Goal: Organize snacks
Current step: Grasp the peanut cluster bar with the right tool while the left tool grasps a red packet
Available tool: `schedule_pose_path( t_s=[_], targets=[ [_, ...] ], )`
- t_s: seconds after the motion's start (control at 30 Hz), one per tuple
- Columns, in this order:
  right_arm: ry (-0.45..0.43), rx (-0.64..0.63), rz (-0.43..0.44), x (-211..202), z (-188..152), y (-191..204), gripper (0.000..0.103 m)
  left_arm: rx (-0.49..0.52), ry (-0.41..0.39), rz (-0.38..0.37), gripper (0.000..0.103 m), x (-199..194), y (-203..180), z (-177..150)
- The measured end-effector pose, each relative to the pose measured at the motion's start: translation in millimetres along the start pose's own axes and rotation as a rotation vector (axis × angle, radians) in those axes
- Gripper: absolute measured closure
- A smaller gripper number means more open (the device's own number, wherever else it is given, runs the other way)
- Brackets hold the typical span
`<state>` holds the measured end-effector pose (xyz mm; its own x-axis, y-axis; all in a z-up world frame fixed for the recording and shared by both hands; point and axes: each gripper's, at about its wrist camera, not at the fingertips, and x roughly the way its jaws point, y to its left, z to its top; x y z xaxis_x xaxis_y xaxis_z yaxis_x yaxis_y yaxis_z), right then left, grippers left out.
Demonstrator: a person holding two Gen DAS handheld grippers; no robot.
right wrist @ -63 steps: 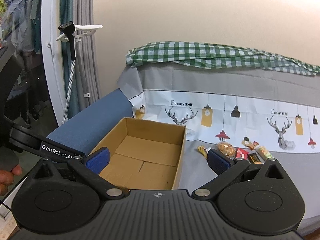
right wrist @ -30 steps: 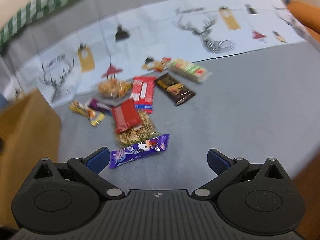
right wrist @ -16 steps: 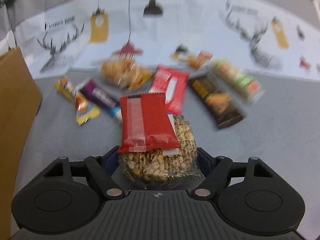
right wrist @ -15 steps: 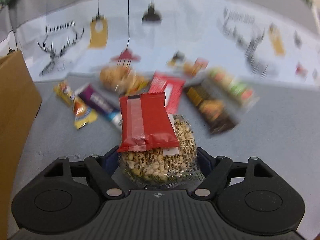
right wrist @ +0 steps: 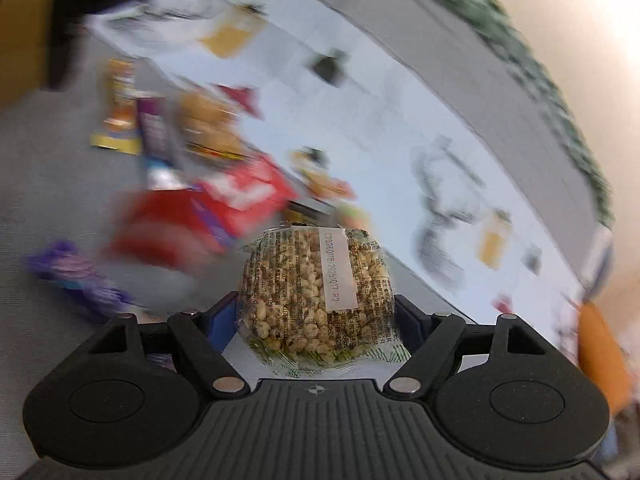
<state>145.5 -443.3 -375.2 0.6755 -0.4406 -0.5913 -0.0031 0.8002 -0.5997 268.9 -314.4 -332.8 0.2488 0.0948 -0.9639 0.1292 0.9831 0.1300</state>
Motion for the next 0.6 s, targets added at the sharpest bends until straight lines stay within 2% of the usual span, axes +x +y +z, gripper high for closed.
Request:
schedule_pose_path(
  t_s=[0.03,0.07,0.17,0.23,0.27,0.33,0.37,0.47,0.6],
  targets=[
    [0.028,0.038,-0.036,5.2,-2.5,-9.0,0.023,-0.001,0.004,-0.001,0.0,2.1,-1.6,1.7],
    [0.053,0.104,-0.03,10.1,-5.7,-20.8,0.023,-0.001,0.008,-0.007,0.0,5.1,-4.2,2.7],
    [0.135,0.392,0.097,26.9,-23.0,-60.2,0.023,0.046,0.014,-0.057,0.0,18.0,-19.2,7.0],
    [0.181,0.545,0.123,36.3,-41.1,-77.8,0.023,0.132,0.011,-0.071,0.0,29.7,-37.6,10.1],
    [0.217,0.622,0.131,41.3,-51.2,-85.6,0.023,0.21,0.014,-0.071,0.0,37.8,-51.1,12.4],
    [0.276,0.772,0.173,49.3,-73.5,-94.7,0.022,0.32,0.024,-0.036,0.0,53.6,-72.0,15.2],
    [0.277,0.838,0.2,50.7,-81.8,-94.6,0.02,0.358,0.028,-0.01,0.0,62.6,-81.0,15.9],
    [0.281,0.922,0.232,50.0,-96.1,-96.6,0.018,0.373,0.048,0.063,0.0,88.0,-91.8,17.0],
    [0.288,0.984,0.268,59.3,-104.1,-100.2,0.013,0.343,0.088,-0.058,0.0,94.2,-93.3,18.4]
  ],
)
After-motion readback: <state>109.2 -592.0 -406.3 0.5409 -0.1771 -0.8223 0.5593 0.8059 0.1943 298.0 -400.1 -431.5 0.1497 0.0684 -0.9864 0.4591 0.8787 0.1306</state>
